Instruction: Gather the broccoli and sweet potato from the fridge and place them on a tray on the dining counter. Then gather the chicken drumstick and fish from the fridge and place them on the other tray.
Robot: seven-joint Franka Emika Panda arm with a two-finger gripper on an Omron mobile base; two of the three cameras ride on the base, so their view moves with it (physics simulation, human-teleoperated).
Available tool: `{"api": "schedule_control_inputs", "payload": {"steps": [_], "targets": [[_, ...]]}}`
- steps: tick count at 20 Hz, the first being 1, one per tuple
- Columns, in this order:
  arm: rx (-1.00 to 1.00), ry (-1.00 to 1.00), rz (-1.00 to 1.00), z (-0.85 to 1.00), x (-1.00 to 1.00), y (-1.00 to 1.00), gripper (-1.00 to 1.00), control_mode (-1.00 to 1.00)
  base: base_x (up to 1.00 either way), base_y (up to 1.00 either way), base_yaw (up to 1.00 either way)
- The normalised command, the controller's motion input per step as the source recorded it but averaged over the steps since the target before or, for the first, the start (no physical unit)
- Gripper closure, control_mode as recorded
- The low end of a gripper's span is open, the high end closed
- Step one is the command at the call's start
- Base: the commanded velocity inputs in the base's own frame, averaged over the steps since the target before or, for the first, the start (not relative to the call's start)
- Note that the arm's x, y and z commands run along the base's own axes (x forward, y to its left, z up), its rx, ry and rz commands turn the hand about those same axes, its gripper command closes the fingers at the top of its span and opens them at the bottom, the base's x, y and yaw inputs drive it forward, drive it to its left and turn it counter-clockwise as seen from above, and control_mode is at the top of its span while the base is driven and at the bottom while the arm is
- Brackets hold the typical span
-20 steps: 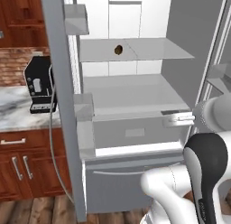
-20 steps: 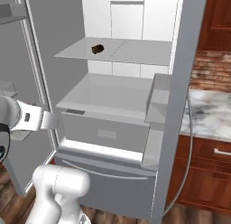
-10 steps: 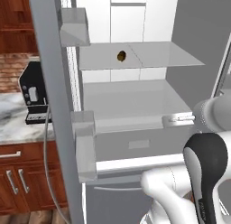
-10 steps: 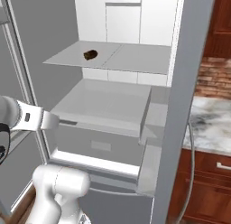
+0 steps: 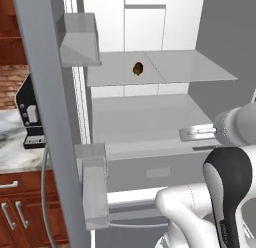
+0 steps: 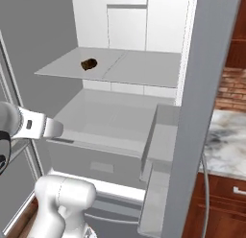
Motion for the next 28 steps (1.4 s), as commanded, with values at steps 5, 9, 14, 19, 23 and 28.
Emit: {"api": "schedule_control_inputs", "payload": {"steps": [5, 9, 14, 19, 23, 28], "targets": [[0.00, 0.00, 0.00, 0.00, 0.00, 0.00, -1.00, 1.00, 0.42, -0.09, 0.00], [0.00, 0.00, 0.00, 0.00, 0.00, 0.00, -1.00, 1.00, 0.43, -0.05, 0.00], [0.00, 0.00, 0.00, 0.00, 0.00, 0.00, -1.00, 1.00, 0.42, -0.04, 0.00], [0.00, 0.00, 0.00, 0.00, 0.00, 0.00, -1.00, 1.00, 0.54, -0.05, 0.00], [0.00, 0.00, 0.00, 0.00, 0.00, 0.00, -1.00, 1.00, 0.33, 0.00, 0.00], [0.00, 0.00, 0.00, 0.00, 0.00, 0.00, -1.00, 1.00, 0.00, 0.00, 0.00]]}}
